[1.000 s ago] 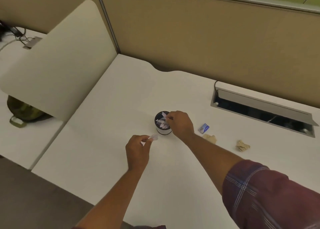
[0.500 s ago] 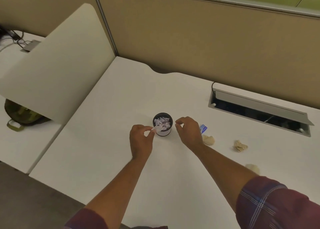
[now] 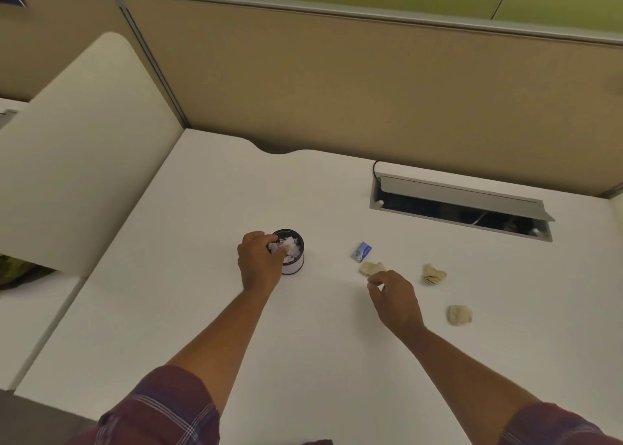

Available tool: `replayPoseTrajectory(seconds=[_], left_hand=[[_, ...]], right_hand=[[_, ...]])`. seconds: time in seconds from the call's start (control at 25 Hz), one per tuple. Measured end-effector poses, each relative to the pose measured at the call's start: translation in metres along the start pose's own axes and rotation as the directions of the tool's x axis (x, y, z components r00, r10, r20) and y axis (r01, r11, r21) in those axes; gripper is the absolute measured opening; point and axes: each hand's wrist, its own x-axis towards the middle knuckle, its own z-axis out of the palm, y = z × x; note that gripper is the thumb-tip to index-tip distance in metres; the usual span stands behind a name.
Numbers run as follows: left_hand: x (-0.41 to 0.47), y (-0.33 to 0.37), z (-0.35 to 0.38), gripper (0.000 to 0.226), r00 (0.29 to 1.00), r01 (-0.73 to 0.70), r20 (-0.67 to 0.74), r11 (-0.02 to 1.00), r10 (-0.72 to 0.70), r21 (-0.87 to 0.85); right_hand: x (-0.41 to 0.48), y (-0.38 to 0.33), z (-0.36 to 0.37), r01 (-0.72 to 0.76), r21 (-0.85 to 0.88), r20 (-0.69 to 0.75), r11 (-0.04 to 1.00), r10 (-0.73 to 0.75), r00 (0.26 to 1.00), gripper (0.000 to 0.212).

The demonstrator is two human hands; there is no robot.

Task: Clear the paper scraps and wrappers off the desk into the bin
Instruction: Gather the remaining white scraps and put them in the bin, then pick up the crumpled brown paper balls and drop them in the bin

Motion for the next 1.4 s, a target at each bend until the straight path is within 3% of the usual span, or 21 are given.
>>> replayPoseTrajectory(seconds=[0.08,0.2,0.36,0.68,0.88,1.08,1.16,1.24,1.4], left_hand=[[-0.006,0.008,0.001,0.03,0.997,-0.06,-0.052,0.998,0.061,0.028],[-0.021,0.024,0.009,0.029,0.954,-0.275,-0.108,0.96,0.279,0.051],[-0.045,0.043,0.039,0.026,0.893,-0.45,0.004,0.892,0.45,0.034],[-0.07,0.055,0.105,0.034,0.858,-0.425,0.338,0.904,0.387,0.045],[-0.074,0.058,0.138,0.044,0.806,-0.435,0.516,0.882,0.291,0.182],[-0.077,0.063,0.161,0.035,0.762,-0.515,0.574,0.819,0.3,0.255],[-0.078,0.065,0.167,0.043,0.758,-0.526,0.593,0.792,0.273,0.308],[-0.079,0.066,0.173,0.049,0.756,-0.535,0.605,0.769,0.25,0.35],[-0.082,0.067,0.181,0.033,0.752,-0.569,0.598,0.732,0.279,0.375]], right_hand=[[-0.002,0.01,-0.009,-0.023,-0.003,-0.014,1.0,0.023,1.0,0.01],[-0.004,0.023,-0.02,-0.079,0.012,-0.048,0.997,0.079,0.996,0.01],[-0.011,0.046,-0.038,-0.157,0.071,-0.118,0.985,0.164,0.979,0.01],[-0.021,0.089,-0.069,-0.264,0.096,-0.168,0.96,0.277,0.946,0.009],[-0.025,0.115,-0.083,-0.37,0.087,-0.167,0.925,0.38,0.91,0.014],[-0.031,0.134,-0.088,-0.522,-0.056,-0.111,0.851,0.514,0.851,0.035],[-0.035,0.14,-0.085,-0.543,-0.11,-0.081,0.832,0.537,0.839,0.041],[-0.037,0.143,-0.081,-0.562,-0.082,-0.056,0.823,0.559,0.827,0.04],[-0.034,0.145,-0.077,-0.548,-0.046,-0.031,0.835,0.547,0.836,0.038]])
